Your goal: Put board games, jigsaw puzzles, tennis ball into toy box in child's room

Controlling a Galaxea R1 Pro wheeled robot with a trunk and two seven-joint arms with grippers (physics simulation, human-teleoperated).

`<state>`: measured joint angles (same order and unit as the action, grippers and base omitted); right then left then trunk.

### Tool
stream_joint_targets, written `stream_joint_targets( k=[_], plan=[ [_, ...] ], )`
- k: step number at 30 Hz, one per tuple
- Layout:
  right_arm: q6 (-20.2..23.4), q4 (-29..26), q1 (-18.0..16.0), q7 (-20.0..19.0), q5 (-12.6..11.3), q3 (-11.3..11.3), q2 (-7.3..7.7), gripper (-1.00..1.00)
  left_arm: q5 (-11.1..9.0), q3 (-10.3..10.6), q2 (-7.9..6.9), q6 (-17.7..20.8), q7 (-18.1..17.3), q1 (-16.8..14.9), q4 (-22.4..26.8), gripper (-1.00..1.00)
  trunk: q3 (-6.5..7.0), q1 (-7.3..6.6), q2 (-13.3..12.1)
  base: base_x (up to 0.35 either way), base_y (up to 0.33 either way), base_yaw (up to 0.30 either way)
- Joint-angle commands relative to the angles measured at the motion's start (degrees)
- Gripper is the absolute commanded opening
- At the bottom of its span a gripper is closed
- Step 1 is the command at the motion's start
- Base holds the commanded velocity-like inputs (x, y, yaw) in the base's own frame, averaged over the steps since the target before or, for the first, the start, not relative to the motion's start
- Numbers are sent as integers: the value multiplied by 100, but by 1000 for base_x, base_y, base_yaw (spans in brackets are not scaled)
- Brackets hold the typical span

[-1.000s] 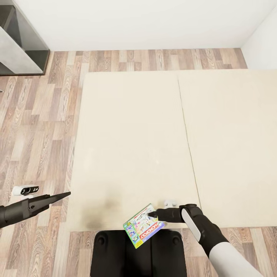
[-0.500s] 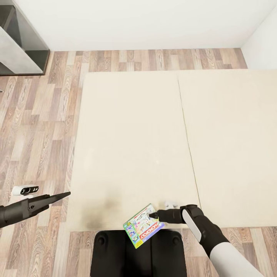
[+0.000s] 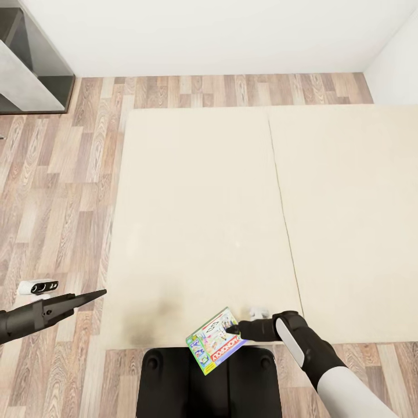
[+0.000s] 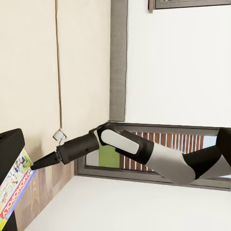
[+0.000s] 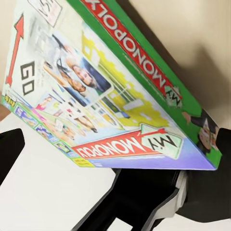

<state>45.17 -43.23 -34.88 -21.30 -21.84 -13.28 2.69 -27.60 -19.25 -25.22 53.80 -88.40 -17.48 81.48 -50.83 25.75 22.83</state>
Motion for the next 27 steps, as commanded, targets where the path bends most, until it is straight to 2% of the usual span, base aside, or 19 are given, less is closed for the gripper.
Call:
stream_joint_targets(
  k=[1,14,27],
  plan=[
    [20,-2,-2,-20,13,-15,8,100,2,0,-1,61,-20,-1,2,100,-6,3,9,0,0,0],
    [12,405,-9,-20,21,-8,9,100,8,0,-6,61,-20,-1,0,100,-6,3,9,0,0,0],
    [12,463,-10,3,30,-48,-24,100,5,0,-2,61,-20,-1,0,100,-6,3,9,0,0,0]
  ],
)
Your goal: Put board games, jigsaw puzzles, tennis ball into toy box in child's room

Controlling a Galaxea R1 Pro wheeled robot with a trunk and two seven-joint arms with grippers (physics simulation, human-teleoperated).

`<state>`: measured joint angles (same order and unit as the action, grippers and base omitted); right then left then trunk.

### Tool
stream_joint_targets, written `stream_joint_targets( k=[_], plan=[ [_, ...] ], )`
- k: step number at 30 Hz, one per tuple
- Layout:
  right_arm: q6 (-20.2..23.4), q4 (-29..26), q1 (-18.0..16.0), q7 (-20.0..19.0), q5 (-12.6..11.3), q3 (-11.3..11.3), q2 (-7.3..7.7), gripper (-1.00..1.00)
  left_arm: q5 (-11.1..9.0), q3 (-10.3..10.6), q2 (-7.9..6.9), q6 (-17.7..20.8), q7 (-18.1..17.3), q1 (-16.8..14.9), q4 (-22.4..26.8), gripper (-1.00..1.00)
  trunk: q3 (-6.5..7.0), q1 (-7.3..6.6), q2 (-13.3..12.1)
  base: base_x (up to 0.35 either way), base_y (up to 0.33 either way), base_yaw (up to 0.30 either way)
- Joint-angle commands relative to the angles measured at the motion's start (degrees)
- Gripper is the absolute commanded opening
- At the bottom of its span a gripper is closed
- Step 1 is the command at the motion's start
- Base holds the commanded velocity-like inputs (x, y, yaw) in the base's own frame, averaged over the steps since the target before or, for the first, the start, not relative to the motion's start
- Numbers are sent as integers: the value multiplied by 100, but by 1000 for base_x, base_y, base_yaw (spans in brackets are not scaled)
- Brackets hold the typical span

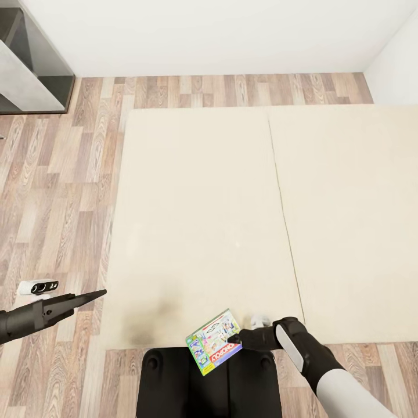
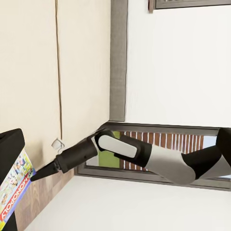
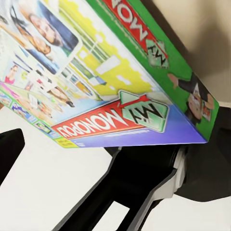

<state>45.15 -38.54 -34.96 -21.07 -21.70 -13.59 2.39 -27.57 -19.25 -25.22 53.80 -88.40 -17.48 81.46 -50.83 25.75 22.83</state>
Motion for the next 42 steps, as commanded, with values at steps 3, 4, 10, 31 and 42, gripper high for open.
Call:
stream_joint_targets(
  k=[3,4,10,31,42],
  plan=[
    [12,-5,-2,-7,20,-35,-23,100,-1,0,-1,61,-20,-1,2,100,-6,3,9,0,0,0],
    [12,-5,-2,-4,21,-38,-30,100,-1,0,-1,61,-20,-1,2,100,-6,3,9,0,0,0],
    [-7,-4,-2,5,35,-47,-67,100,1,0,0,61,-20,-1,2,100,-6,3,9,0,0,0],
    [-266,-14,6,-78,22,-46,-76,100,4,0,-1,52,-20,-1,2,100,-6,3,9,0,0,0],
    [-63,-14,-13,-490,11,-32,-126,100,5,0,-7,58,-20,-1,2,100,-6,3,9,0,0,0]
  ],
)
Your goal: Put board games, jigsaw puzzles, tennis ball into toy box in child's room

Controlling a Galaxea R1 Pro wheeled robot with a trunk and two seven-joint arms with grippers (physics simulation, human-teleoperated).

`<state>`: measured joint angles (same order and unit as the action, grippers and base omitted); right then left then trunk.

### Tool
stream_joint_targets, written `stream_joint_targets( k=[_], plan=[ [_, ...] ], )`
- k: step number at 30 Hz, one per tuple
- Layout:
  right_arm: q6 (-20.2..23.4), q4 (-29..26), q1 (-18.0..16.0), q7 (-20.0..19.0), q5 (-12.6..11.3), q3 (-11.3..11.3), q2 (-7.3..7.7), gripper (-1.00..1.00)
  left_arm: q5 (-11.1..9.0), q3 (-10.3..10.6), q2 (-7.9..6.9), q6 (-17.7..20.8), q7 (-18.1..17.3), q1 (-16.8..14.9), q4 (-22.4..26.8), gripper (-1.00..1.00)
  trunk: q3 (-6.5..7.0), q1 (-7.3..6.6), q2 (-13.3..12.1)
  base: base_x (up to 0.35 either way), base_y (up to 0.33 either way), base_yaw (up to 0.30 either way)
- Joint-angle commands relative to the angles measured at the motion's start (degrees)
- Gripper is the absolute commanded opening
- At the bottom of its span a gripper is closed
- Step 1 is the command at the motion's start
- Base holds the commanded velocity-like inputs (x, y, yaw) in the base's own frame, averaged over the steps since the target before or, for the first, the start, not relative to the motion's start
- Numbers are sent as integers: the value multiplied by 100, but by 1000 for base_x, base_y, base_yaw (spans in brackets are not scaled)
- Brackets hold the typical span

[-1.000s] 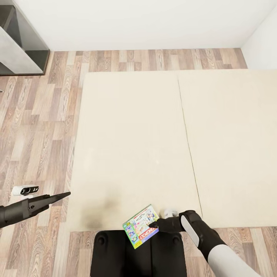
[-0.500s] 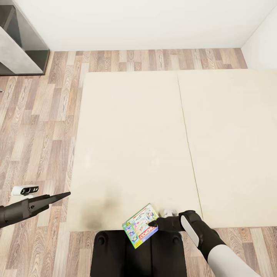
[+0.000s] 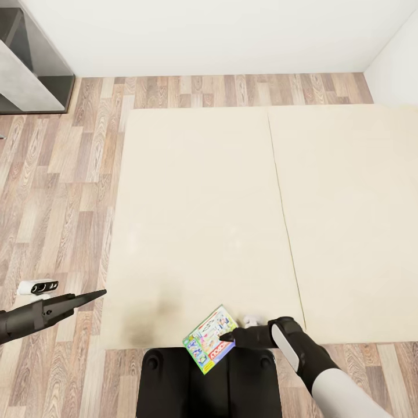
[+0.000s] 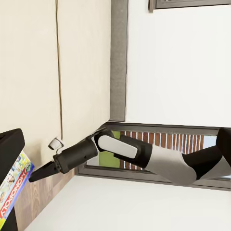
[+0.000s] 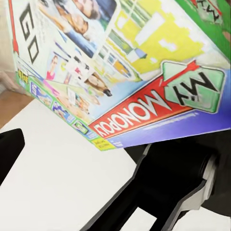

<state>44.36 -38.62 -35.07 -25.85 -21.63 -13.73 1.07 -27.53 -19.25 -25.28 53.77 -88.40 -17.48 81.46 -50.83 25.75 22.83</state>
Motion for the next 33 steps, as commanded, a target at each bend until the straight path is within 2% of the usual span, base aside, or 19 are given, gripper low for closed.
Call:
stream_joint_targets(
  k=[1,5,10,23,30,33],
  plan=[
    [135,-6,-15,-19,5,-17,-35,100,2,-3,-3,62,-20,-1,2,100,-6,3,9,0,0,0],
    [273,-4,-48,2,2,-16,-157,100,-5,-3,-3,63,-20,-1,2,100,-6,3,9,0,0,0],
    [315,2,-59,24,1,-16,-213,100,-5,-4,-4,63,-20,-1,2,100,-6,3,9,0,0,0],
    [250,46,-61,43,10,-16,-238,100,1,-65,-3,63,-20,-1,2,100,-6,3,9,0,0,0],
    [-96,210,-61,96,21,-22,-245,100,2,-79,-4,63,-20,-1,2,100,-6,3,9,0,0,0],
    [-144,318,-65,203,27,-28,-313,100,2,-86,-4,63,-20,-1,2,100,-6,3,9,0,0,0]
  ],
)
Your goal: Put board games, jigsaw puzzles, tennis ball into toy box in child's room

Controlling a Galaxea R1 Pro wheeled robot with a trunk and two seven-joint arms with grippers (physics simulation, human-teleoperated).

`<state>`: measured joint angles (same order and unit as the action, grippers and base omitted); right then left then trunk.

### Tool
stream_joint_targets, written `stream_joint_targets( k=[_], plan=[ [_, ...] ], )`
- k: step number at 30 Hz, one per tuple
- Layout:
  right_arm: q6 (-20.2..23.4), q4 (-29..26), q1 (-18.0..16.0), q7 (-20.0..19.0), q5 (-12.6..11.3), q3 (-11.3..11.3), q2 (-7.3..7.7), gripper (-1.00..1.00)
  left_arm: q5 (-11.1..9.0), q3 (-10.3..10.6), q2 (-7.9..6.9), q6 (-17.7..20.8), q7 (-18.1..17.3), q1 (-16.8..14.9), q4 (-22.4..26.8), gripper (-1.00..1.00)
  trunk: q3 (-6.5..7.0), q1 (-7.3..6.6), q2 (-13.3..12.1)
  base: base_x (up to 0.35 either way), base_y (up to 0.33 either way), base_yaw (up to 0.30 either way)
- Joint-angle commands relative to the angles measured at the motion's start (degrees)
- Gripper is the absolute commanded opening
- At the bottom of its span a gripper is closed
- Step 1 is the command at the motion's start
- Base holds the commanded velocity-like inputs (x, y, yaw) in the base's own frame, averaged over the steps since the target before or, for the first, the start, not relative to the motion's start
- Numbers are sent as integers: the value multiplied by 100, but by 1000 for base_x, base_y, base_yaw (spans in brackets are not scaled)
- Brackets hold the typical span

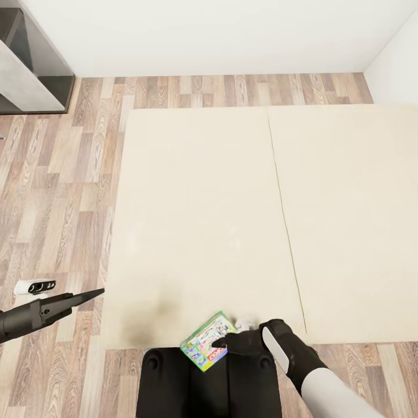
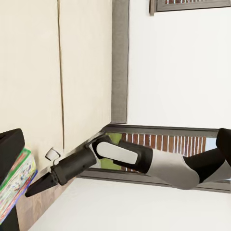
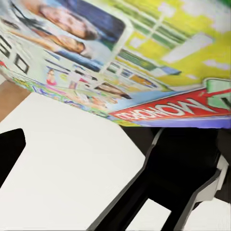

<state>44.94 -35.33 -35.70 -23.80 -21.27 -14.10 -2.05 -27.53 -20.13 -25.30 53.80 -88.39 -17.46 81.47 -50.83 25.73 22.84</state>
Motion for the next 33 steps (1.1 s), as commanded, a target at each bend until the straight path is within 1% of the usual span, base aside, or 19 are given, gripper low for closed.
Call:
stream_joint_targets(
  k=[1,2,4,8,21,26,33],
  plan=[
    [-197,33,-11,75,-9,7,-44,100,2,-5,-1,60,-21,-3,0,100,-6,5,8,0,0,0],
    [-189,55,-24,121,-9,6,-65,100,2,-8,-1,60,-21,-3,0,100,-6,5,8,0,0,0],
    [-151,197,-102,341,-9,4,-116,100,1,-13,-1,60,-21,-3,0,100,-6,5,8,0,0,0],
    [-148,417,-179,524,2,3,-170,100,2,-24,-1,60,-21,-3,0,100,-6,5,8,0,0,0],
    [-210,461,-200,555,4,3,-175,100,2,-26,-1,60,-21,-3,0,100,-6,5,8,0,0,0],
    [-504,443,-195,502,-5,-4,-167,100,2,-26,-1,60,-21,-3,0,100,-6,5,8,0,0,0],
    [-619,430,-192,485,-3,-5,-159,100,2,-70,-1,60,-21,-3,0,100,-6,5,8,0,0,0]
  ],
)
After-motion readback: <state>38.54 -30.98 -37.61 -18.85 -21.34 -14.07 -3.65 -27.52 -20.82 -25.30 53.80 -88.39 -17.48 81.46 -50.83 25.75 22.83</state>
